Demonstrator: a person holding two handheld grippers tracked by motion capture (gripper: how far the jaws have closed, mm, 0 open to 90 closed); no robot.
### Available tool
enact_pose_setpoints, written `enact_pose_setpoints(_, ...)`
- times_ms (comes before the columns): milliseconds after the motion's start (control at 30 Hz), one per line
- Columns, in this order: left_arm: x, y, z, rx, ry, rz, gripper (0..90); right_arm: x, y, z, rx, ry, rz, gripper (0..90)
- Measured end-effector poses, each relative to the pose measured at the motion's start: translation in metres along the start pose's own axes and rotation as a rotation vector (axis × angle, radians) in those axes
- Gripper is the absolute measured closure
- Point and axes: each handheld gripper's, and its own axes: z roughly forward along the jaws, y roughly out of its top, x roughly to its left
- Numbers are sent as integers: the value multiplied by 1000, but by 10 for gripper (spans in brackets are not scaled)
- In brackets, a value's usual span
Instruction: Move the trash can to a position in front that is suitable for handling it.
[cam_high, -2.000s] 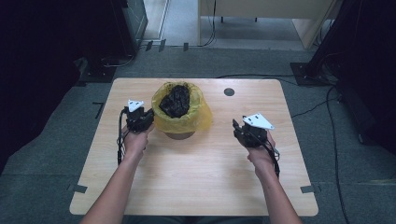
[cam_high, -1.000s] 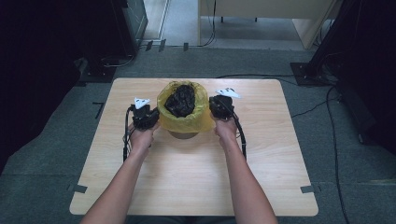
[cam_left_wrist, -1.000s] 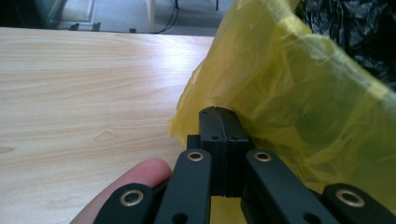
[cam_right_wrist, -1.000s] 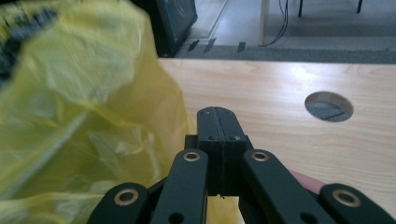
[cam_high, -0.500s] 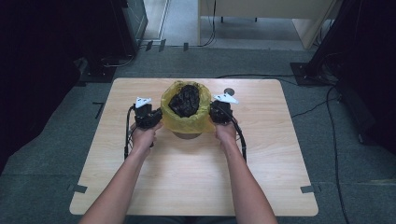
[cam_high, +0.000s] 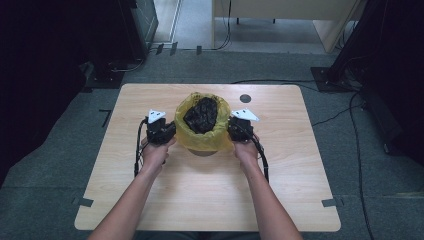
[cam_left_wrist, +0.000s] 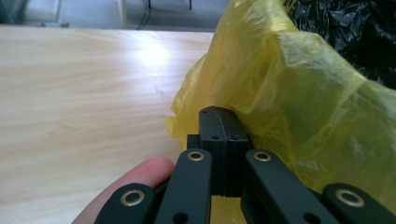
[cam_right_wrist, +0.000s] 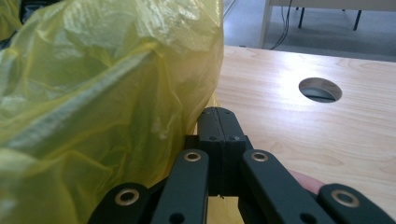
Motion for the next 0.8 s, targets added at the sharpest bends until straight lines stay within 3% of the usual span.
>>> enact_pose_setpoints(167,-7,-9,-8,10,-8,13,900,-2,-7,-12,2,16,-12,900)
enact_pose_setpoints(300,-13,-18,-14,14,-3,49,900,-1,-13,-19,6,24,-20,900)
enact_pose_setpoints(400,-14,-22,-17,13,-11,32,900,0,-19,-28,8,32,-23,900)
enact_pose_setpoints(467,-17,-25,-21,9,-9,46,900,1,-22,-33,10,34,-33,900)
enact_pose_setpoints(800,-27,-41,-42,10,-36,42,900,6,-34,-58,21,36,-72,900)
